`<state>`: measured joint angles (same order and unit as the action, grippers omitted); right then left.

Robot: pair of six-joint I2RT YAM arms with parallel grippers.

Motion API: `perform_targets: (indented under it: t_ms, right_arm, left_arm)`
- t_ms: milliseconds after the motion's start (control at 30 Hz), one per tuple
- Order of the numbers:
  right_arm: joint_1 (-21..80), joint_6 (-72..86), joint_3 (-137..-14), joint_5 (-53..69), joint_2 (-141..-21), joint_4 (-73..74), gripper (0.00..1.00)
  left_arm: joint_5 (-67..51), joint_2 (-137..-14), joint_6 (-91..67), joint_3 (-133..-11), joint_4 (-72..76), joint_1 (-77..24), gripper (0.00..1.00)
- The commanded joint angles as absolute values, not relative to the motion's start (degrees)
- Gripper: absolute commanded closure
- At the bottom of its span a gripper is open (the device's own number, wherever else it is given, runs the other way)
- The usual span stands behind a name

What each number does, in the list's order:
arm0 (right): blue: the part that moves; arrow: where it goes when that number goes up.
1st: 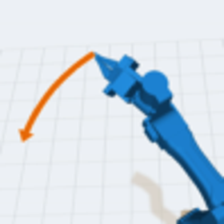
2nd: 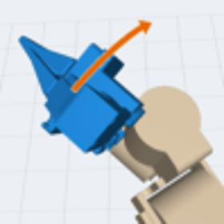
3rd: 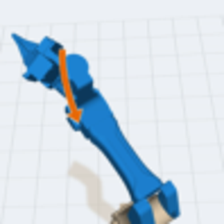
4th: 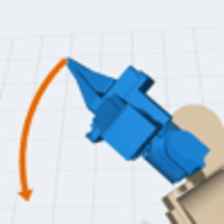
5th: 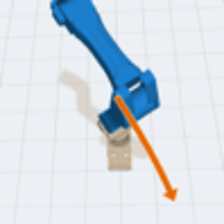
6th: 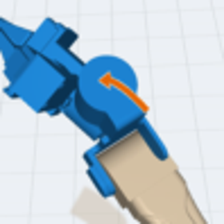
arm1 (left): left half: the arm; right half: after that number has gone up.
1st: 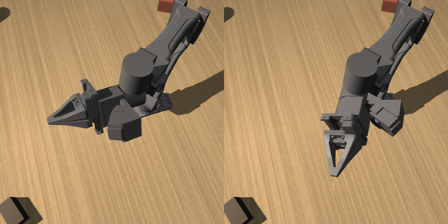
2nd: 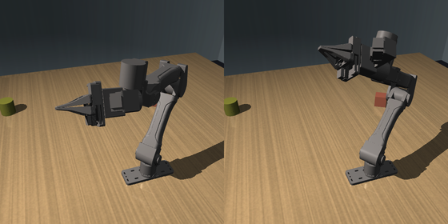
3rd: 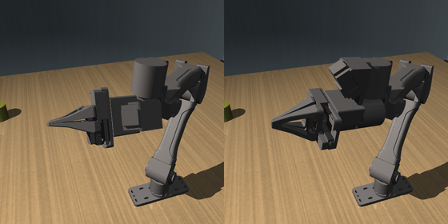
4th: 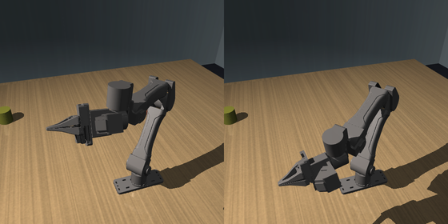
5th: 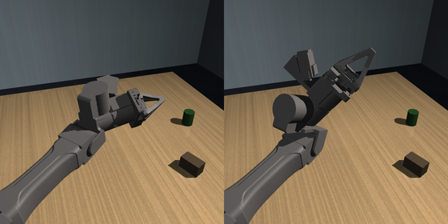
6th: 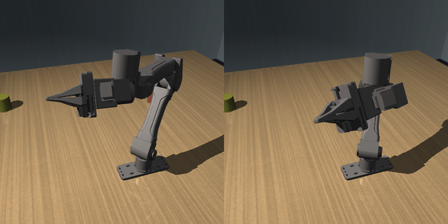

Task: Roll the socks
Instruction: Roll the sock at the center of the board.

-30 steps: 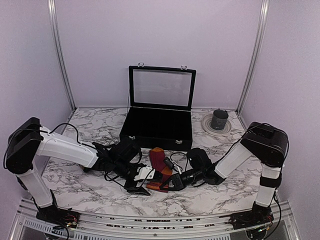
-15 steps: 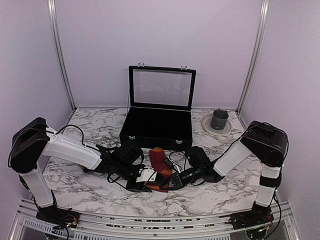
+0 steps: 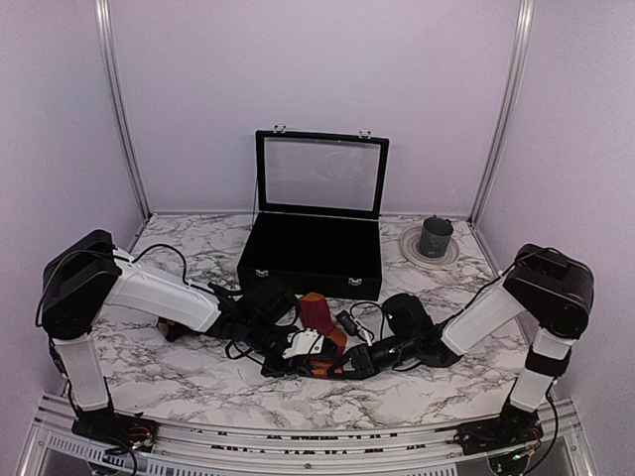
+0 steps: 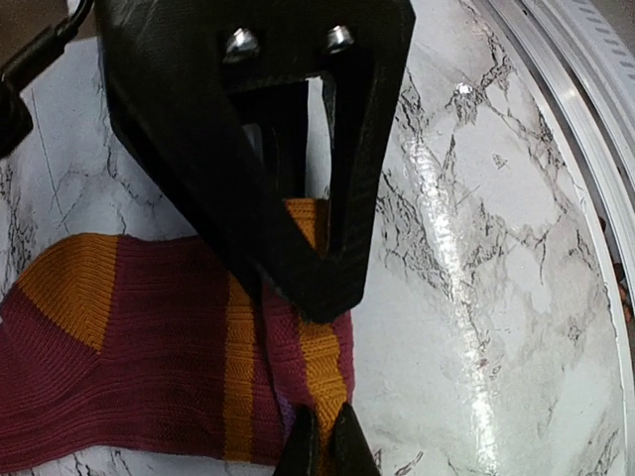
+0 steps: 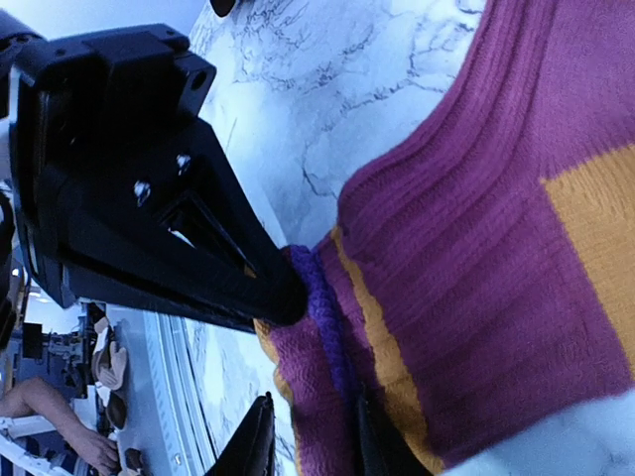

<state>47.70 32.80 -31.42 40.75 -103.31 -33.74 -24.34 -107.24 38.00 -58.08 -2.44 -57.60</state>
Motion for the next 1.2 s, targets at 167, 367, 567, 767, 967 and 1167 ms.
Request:
perform_targets:
  t_ms: [167,367,567,767,967,1167]
  right_arm:
    - [51.29,15.39,-17.13,18.71,-82.85,-39.09,0.52]
    - [56.87,1.56,-16.64,7.5,-73.63,-35.41,0.0]
    - [57.39,4.29,-16.05,-2.17,-69.95,-37.12,0.0]
    - [56.91,2.86,-19.17,0.67,-73.04,-33.99,0.03]
    - [62.4,-10.84,-18.84,6.11,-79.8,-36.1,0.16]
    - [65.38,-19.18,-18.09,7.12,-83.38,-42.5,0.34]
  left_arm:
    - [-38.45,-112.41,30.41,-65.57,-18.52,-52.32,1.0]
    - [-44.04,-119.07,28.94,-73.39,-29.03,-50.79,1.0]
    - [-44.99,-122.58,28.73,-77.27,-33.52,-49.82,1.0]
    - [-45.16,-123.7,31.06,-78.98,-38.43,-49.82,1.0]
    - [-44.05,-124.43,31.87,-80.09,-41.44,-49.83,1.0]
    - [-43.62,-125.29,32.15,-81.03,-42.94,-49.82,1.0]
